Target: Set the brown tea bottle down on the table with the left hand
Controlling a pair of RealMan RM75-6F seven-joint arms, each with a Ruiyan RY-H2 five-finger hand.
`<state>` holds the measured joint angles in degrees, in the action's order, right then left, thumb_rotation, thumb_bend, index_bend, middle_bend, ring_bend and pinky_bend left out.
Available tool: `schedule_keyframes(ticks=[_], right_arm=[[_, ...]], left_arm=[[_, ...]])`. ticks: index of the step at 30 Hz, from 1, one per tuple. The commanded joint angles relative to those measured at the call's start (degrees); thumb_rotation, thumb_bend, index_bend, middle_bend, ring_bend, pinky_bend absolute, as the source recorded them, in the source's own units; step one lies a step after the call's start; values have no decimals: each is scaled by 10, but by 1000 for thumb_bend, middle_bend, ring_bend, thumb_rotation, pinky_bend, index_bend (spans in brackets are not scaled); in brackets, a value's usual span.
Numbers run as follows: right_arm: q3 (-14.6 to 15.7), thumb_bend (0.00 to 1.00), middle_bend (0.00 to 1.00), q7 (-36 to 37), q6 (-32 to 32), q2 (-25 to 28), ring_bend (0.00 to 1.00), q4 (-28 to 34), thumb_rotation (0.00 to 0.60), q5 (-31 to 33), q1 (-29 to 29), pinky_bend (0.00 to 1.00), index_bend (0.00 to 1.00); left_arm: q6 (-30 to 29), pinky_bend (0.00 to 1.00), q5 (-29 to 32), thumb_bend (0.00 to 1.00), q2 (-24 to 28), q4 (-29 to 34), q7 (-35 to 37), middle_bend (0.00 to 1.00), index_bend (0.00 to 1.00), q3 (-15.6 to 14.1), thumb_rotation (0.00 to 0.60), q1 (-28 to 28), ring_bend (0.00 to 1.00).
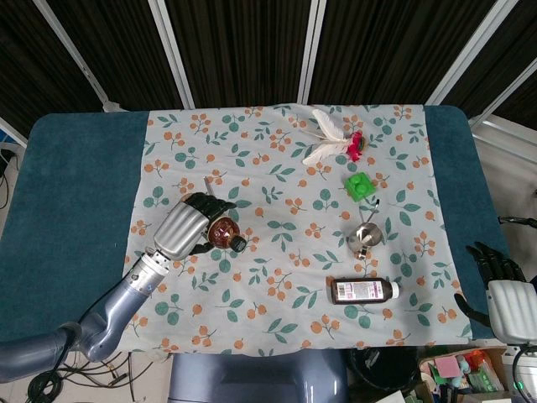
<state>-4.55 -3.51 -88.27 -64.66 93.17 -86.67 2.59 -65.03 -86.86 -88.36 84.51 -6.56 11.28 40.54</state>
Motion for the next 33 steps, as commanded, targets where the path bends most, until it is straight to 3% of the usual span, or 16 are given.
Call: schedule_keyframes(ticks=[1, 4, 9, 18, 33], right_arm=[[0, 157, 92, 0, -1, 0, 130, 0, 600, 0, 0, 186, 151], [0, 157, 92, -1, -1, 0, 130, 1, 600, 0, -1, 186, 151], [0, 157, 92, -1, 0, 0, 130, 1, 600, 0, 0, 185, 151], [-1, 157, 92, 1, -2, 0, 130, 2, 600, 1, -1, 186, 151], [-1, 157, 92, 6, 2, 2, 130, 3, 600, 4, 0, 186, 151]], left_arm=[[156, 331, 156, 537, 68, 180, 456, 309, 249, 35, 600, -8, 256], [203, 331, 162, 537, 88, 181, 539, 306, 249, 46, 600, -5, 256], [216, 331, 127, 537, 87, 156, 607, 297, 251, 48, 600, -8, 256], [178, 331, 43, 537, 39, 81, 635, 298, 251, 13, 600, -13, 256], [134, 331, 11, 537, -57, -46, 687, 298, 249, -17, 600, -6, 256]])
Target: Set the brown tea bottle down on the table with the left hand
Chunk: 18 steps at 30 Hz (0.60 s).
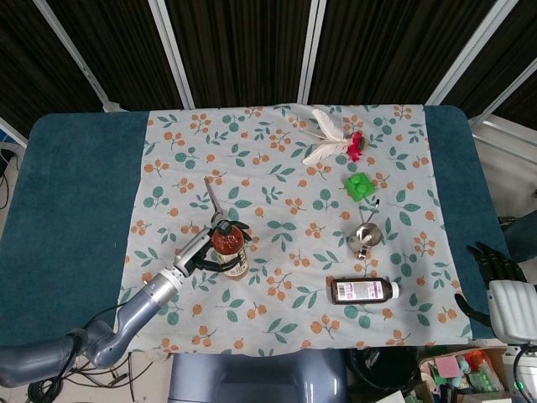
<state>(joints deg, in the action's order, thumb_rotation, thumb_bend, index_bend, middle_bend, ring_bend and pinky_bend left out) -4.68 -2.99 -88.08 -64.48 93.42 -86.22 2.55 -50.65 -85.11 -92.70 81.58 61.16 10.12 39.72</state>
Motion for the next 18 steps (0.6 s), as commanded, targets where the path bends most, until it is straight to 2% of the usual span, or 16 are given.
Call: schedule_keyframes(ticks=[1, 7, 18], right_arm=[[0, 157, 92, 1, 0, 0, 130, 0, 600, 0, 0, 186, 151], [0, 158, 92, 1, 0, 0, 130, 0, 600, 0, 0, 186, 151], [-1, 158, 92, 2, 4, 2, 130, 1, 600, 5, 1, 186, 151]], left_arm=[[-14, 331, -11, 537, -20, -29, 10, 299, 249, -7, 600, 3, 256], [-32, 331, -16, 537, -58, -91, -18, 298, 247, -14, 600, 8, 256], [-32, 330, -19, 536, -97, -154, -38, 295, 246, -33, 600, 16, 256]])
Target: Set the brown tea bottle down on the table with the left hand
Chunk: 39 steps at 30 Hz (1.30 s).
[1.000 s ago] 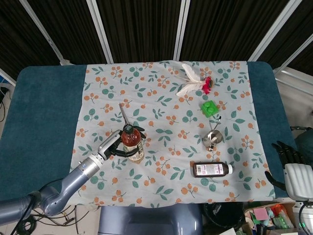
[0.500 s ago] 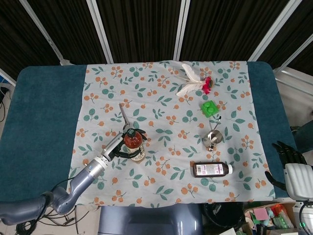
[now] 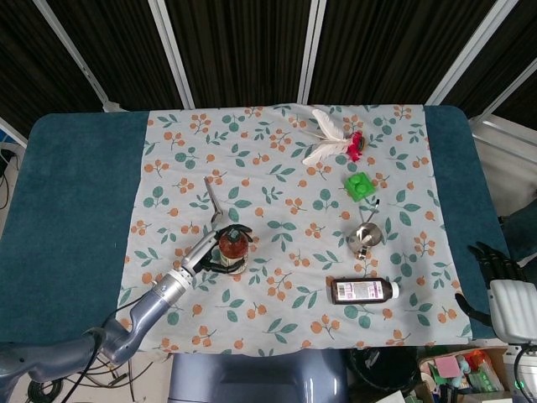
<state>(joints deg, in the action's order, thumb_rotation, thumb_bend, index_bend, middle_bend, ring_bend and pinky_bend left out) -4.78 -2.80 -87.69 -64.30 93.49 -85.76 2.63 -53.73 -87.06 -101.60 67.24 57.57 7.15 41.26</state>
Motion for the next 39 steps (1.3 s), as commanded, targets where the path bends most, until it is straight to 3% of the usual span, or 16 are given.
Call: schedule_keyframes(ticks=[1, 7, 13, 15, 20, 26, 31, 39], right_arm=[[0, 158, 92, 0, -1, 0, 130, 0, 600, 0, 0, 186, 151], [-1, 157, 92, 2, -3, 0, 130, -1, 600, -3, 0, 186, 151], [-1, 158, 92, 3, -4, -1, 130, -3, 600, -4, 0, 186, 151], [-1, 157, 92, 3, -5, -2, 130, -3, 600, -4, 0, 186, 151], [-2, 157, 92, 4, -6, -2, 130, -4, 600, -5, 0, 186, 151], [-2, 157, 92, 3, -8, -3, 130, -4, 600, -6, 0, 186, 151], [-2, 158, 92, 6, -5, -3, 129, -2, 600, -4, 1, 186, 151], [-1, 158, 92, 2, -7, -3, 129, -2, 600, -9, 1, 186, 151]], left_arm=[[-1, 330, 1, 536, -11, -15, -1, 295, 246, -4, 600, 1, 256], [-8, 308, -5, 480, -20, -35, 12, 275, 233, -12, 600, 4, 213], [-2, 171, -23, 212, -12, -45, 11, 63, 30, -31, 600, 12, 6], [3, 141, -25, 194, -5, -42, 6, 15, 0, -36, 600, 13, 0], [-5, 94, -31, 194, 29, -9, -25, 0, 0, -47, 600, 9, 0], [-26, 50, -11, 194, 98, 73, -100, 0, 0, -50, 600, -15, 0], [5, 49, 23, 193, 205, 189, -138, 0, 0, -58, 600, -24, 0], [-57, 49, 58, 194, 335, 305, -291, 0, 1, -65, 600, -73, 0]])
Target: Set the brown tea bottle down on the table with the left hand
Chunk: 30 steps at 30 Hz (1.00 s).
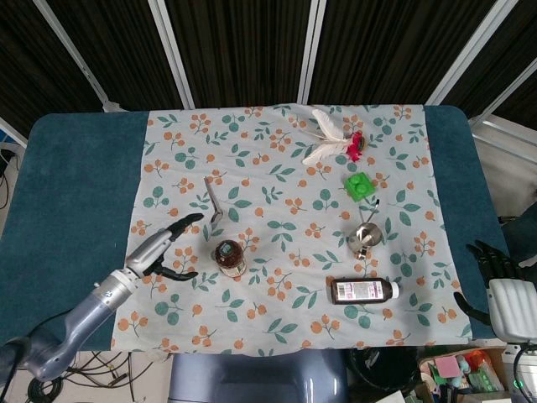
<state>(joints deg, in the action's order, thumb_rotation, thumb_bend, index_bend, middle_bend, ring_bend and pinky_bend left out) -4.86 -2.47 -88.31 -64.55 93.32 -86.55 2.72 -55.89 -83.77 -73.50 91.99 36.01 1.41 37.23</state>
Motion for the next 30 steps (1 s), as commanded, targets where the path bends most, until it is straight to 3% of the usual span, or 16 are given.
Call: schedule_keyframes(ticks=[1, 10, 17, 24, 30], right_arm=[[0, 158, 92, -2, -1, 0, 129, -1, 600, -2, 0, 186, 151], [4, 157, 92, -15, -9, -3, 128, -9, 600, -17, 1, 186, 151], [4, 157, 92, -17, -11, -5, 128, -10, 600, -20, 0, 186, 151], [6, 157, 92, -23, -12, -5, 128, -12, 600, -23, 0, 186, 151], [7, 157, 92, -26, -11, -6, 128, -14, 600, -24, 1, 186, 151]], left_arm=[[-47, 49, 27, 195, 64, 67, -89, 0, 5, -10, 600, -42, 0], [-141, 41, 28, 198, 146, 125, -209, 0, 2, -29, 600, -112, 0], [-239, 21, 8, 203, 132, 86, -293, 0, 0, -44, 600, -180, 0], [-324, 21, -10, 216, 86, 20, -265, 0, 6, -41, 600, -238, 0], [-352, 18, -2, 222, 73, -22, -221, 1, 7, -36, 600, -271, 0]])
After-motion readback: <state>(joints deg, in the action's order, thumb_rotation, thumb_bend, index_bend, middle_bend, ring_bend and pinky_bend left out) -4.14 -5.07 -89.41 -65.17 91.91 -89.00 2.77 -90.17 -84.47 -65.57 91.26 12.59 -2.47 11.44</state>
